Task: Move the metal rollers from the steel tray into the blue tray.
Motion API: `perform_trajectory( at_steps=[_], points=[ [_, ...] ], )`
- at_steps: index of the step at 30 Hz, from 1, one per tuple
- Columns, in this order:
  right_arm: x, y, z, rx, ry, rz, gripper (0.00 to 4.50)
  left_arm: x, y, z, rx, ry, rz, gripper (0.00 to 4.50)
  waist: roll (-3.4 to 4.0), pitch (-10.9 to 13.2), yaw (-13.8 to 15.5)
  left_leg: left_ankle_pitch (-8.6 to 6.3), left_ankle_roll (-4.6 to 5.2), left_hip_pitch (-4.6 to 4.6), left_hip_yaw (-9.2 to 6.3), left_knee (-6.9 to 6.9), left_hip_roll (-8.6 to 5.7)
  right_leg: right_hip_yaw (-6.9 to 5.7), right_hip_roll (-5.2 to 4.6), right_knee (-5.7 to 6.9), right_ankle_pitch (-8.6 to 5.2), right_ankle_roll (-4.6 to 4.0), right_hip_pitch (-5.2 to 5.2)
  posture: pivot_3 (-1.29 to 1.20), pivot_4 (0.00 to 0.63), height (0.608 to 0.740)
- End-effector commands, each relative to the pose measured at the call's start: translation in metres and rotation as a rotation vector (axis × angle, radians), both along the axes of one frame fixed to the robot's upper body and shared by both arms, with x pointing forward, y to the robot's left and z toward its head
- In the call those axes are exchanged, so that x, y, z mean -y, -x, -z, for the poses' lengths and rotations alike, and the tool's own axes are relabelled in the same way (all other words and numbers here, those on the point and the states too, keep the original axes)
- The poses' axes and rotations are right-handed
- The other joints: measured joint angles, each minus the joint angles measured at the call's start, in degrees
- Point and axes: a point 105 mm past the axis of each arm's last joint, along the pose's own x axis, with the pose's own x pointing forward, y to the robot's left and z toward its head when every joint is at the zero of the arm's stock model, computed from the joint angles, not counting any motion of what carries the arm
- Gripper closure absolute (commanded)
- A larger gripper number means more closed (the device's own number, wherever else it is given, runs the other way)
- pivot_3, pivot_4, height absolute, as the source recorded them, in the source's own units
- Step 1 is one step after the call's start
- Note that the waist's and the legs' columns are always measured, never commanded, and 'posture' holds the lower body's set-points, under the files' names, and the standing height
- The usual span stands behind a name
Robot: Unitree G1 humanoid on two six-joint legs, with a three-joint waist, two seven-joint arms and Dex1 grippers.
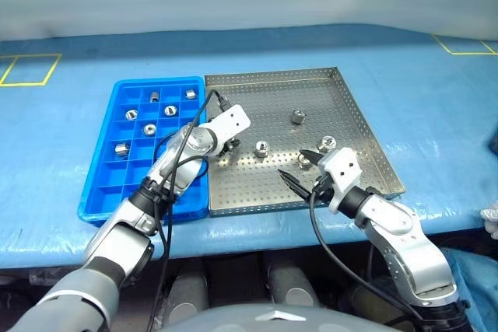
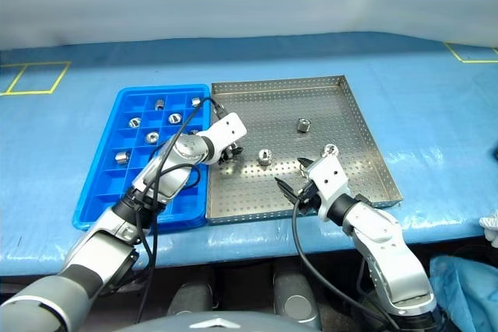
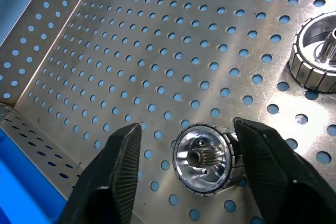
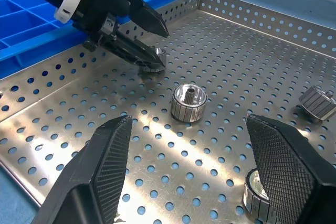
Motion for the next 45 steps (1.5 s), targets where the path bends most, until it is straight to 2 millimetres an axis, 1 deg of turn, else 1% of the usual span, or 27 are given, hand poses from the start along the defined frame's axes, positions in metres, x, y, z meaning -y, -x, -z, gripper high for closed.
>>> perform_trajectory(
  at_steps=[1,4,6,7,11,16,17,18,24,27,31,33,39,42,45],
  points=[
    [-0.001,0.001,-0.010,0.046,-0.010,0.001,0.85,-0.005,0.005,0.015,-0.069,-0.012,-0.006,1.59,0.00,0.00,-0.05,0.00,0.00,-0.01,0.00,0.00,0.00,0.00,0.00,0.00,0.00,0.00,-0.01,-0.11,0.150,0.740],
    [-0.001,0.001,-0.010,0.046,-0.009,0.004,0.85,-0.006,0.006,0.017,-0.076,-0.011,-0.009,1.59,0.00,0.00,-0.17,0.00,0.00,-0.01,0.01,-0.01,0.00,0.01,0.00,0.00,0.00,0.00,-0.02,-0.11,0.150,0.740],
    [-0.001,0.001,-0.010,0.046,-0.010,0.004,0.85,-0.006,0.006,0.018,-0.077,-0.010,-0.010,1.96,0.00,0.00,-0.20,0.00,0.00,0.00,0.01,-0.01,0.00,0.01,0.01,0.00,0.00,0.00,-0.02,-0.11,0.150,0.740],
    [-0.001,0.002,-0.010,0.046,-0.010,0.004,0.85,-0.006,0.006,0.018,-0.077,-0.009,-0.011,2.14,0.00,0.00,-0.22,0.00,0.00,0.00,0.01,-0.01,0.00,0.01,0.01,0.00,0.00,0.00,-0.02,-0.11,0.150,0.740],
    [-0.001,0.001,-0.010,0.046,-0.010,0.005,0.85,-0.005,0.006,0.016,-0.073,0.005,-0.009,3.45,0.00,0.00,-0.16,0.00,0.00,0.00,0.03,-0.01,0.00,0.03,0.00,0.00,0.00,0.00,-0.01,-0.11,0.150,0.740],
    [-0.002,0.000,-0.010,0.047,-0.008,0.003,0.85,-0.003,0.006,0.011,-0.056,0.023,-0.003,3.45,0.00,0.00,-0.15,0.00,0.00,0.00,0.02,0.00,0.00,0.03,0.00,0.00,0.00,0.00,0.00,-0.10,0.150,0.740],
    [-0.002,0.000,-0.010,0.047,-0.008,0.002,0.85,-0.003,0.006,0.010,-0.053,0.034,-0.004,3.54,0.00,0.00,-0.15,0.00,0.00,0.00,0.03,0.00,0.00,0.03,0.00,0.00,0.00,0.00,0.00,-0.10,0.150,0.740],
    [-0.002,0.000,-0.010,0.047,-0.008,0.001,0.85,-0.002,0.006,0.008,-0.053,0.053,-0.007,3.61,0.00,0.00,-0.16,0.00,0.00,0.00,0.02,-0.01,0.00,0.03,0.00,0.00,0.00,0.00,0.00,-0.10,0.150,0.740],
    [-0.004,0.000,-0.009,0.046,-0.010,-0.003,0.85,0.004,0.012,-0.005,-0.068,0.173,0.007,3.62,0.00,0.00,-0.10,0.00,0.00,-0.02,0.02,-0.01,0.00,0.03,0.00,0.00,0.00,0.00,-0.02,-0.10,0.150,0.740],
    [-0.006,0.000,-0.008,0.043,-0.012,-0.008,0.85,0.005,0.013,-0.016,-0.058,0.256,-0.005,3.62,-0.01,0.00,-0.08,0.00,0.00,-0.03,0.02,-0.01,0.00,0.03,0.00,0.00,0.00,0.00,-0.03,-0.10,0.150,0.740],
    [-0.009,0.001,-0.009,0.041,-0.022,-0.032,0.85,0.011,0.023,-0.040,-0.066,0.446,0.016,3.62,-0.03,0.01,0.13,0.00,0.00,-0.08,0.01,0.00,0.00,0.03,0.00,-0.01,0.00,0.01,-0.07,-0.10,0.150,0.740],
    [-0.012,0.001,-0.010,0.041,-0.034,-0.049,0.85,0.008,0.027,-0.046,-0.060,0.479,0.012,3.62,-0.03,0.01,0.28,0.00,0.00,-0.10,0.01,0.00,-0.01,0.03,-0.01,-0.03,0.01,0.01,-0.07,-0.06,0.150,0.740],
    [-0.023,-0.002,-0.013,0.036,-0.046,-0.130,0.85,-0.005,0.045,-0.057,-0.016,0.460,0.010,3.62,-0.03,0.02,0.90,0.00,0.00,-0.06,-0.01,0.00,-0.01,0.03,0.00,-0.01,0.02,0.02,-0.04,-0.01,0.150,0.740],
    [-0.031,-0.002,-0.012,0.025,-0.049,-0.178,0.85,-0.012,0.052,-0.064,0.024,0.441,-0.001,3.62,-0.05,0.03,2.05,0.00,0.00,-0.07,-0.01,0.01,-0.01,0.01,-0.01,-0.02,0.02,0.02,-0.04,0.03,0.150,0.740],
    [-0.041,-0.001,-0.011,0.010,-0.054,-0.242,0.85,-0.025,0.057,-0.069,0.077,0.405,-0.052,3.62,-0.05,0.03,3.14,0.00,0.00,-0.08,-0.02,0.00,-0.01,0.01,-0.02,-0.05,0.01,0.02,-0.03,0.08,0.150,0.740]
  ],
)
